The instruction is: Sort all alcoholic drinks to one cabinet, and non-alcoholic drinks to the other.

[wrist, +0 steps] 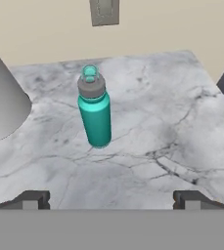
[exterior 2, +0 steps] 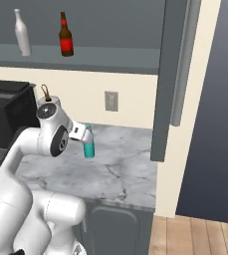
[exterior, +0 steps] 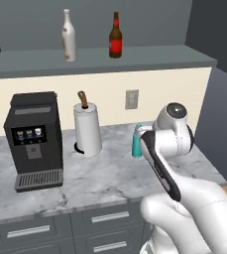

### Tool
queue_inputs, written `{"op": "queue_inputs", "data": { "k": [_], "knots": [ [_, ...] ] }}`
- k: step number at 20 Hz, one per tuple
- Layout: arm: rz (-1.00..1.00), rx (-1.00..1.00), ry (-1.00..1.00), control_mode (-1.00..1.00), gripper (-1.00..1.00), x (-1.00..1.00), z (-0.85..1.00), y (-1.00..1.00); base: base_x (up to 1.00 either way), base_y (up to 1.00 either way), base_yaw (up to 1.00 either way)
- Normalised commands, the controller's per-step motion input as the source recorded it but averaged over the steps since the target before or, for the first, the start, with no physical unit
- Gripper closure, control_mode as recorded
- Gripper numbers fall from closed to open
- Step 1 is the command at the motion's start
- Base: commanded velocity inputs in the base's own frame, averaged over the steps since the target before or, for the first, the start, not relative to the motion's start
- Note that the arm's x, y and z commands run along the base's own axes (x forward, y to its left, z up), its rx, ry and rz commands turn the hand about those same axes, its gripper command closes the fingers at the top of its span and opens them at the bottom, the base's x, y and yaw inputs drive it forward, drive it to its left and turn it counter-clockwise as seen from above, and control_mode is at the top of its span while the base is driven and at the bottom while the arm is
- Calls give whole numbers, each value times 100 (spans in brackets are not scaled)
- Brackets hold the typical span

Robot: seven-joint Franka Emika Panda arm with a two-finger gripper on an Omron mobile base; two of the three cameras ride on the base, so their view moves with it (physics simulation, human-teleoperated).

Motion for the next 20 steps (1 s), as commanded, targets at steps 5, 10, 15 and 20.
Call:
{"op": "queue_inputs", "data": {
  "k": [5, 10, 15, 20],
  "knots": [
    [0, -2, 0, -100, -100, 21, -12, 0, 0, 0, 0],
    [1, -3, 0, -100, -100, 29, -7, 3, 0, 0, 0],
    [1, -2, 0, -100, -100, 32, -12, 5, 0, 0, 0],
    [2, 0, 0, -100, -100, 29, -17, 4, 0, 0, 0]
  ]
}}
